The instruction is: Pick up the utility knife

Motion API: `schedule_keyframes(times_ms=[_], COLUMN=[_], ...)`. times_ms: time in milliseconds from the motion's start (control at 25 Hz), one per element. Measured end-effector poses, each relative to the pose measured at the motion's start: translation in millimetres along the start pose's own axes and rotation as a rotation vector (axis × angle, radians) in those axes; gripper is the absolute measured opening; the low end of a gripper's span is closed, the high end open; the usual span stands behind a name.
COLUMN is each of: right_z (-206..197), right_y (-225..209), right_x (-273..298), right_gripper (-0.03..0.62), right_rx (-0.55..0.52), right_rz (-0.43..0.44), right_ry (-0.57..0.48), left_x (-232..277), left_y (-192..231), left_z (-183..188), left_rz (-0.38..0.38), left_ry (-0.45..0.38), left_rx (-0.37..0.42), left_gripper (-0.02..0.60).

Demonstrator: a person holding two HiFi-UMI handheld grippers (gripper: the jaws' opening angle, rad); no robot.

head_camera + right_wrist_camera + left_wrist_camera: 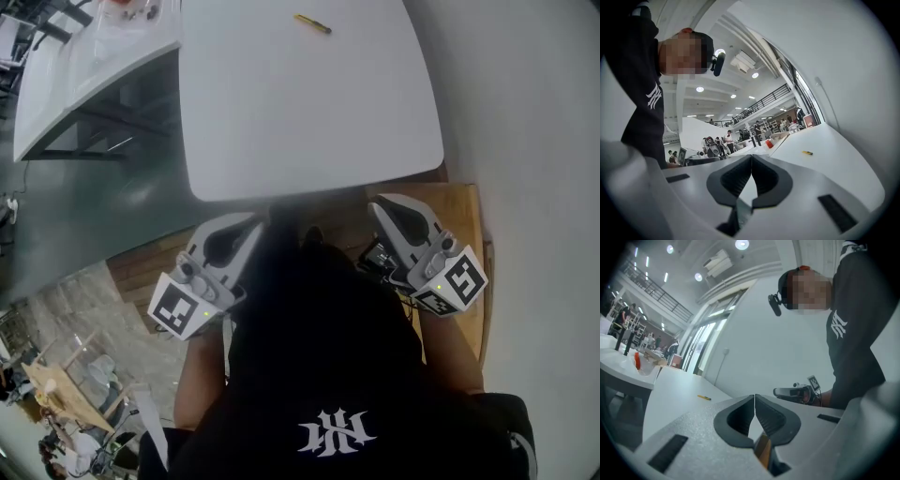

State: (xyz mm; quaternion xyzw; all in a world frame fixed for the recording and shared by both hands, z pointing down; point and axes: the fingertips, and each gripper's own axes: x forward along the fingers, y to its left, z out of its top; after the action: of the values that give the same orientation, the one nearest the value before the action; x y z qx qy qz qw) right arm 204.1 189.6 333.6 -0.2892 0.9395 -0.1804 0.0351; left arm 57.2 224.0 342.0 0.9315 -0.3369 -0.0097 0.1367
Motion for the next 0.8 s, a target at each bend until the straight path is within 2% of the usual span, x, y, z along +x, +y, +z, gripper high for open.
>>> schedule_keyframes(times_ms=[120, 200, 600, 800], right_z=[5, 11, 36, 42], right_y=[-12, -11, 4, -3], right_x=[43, 64, 111, 99], right_gripper=[0.005, 0.005, 0.005, 0.005], right_rx=[-0.013, -0.036, -0.120, -0.151], right_rz=[-0.006, -0.011, -0.098, -0.160], right_ry=[0.031, 0.053, 0.095, 0.110], left_x=[0, -2, -10, 2], left_y=[55, 73, 114, 124], left_z=[10, 17, 25, 29], left_rz=[-0.006, -0.022, -0.139, -0.184], left_ry=[-0.027, -0.038, -0.010, -0.019], left_rx=[0.001, 0.000, -0.011, -0.020], left_gripper=[0.008, 0.008, 0.008, 0.008])
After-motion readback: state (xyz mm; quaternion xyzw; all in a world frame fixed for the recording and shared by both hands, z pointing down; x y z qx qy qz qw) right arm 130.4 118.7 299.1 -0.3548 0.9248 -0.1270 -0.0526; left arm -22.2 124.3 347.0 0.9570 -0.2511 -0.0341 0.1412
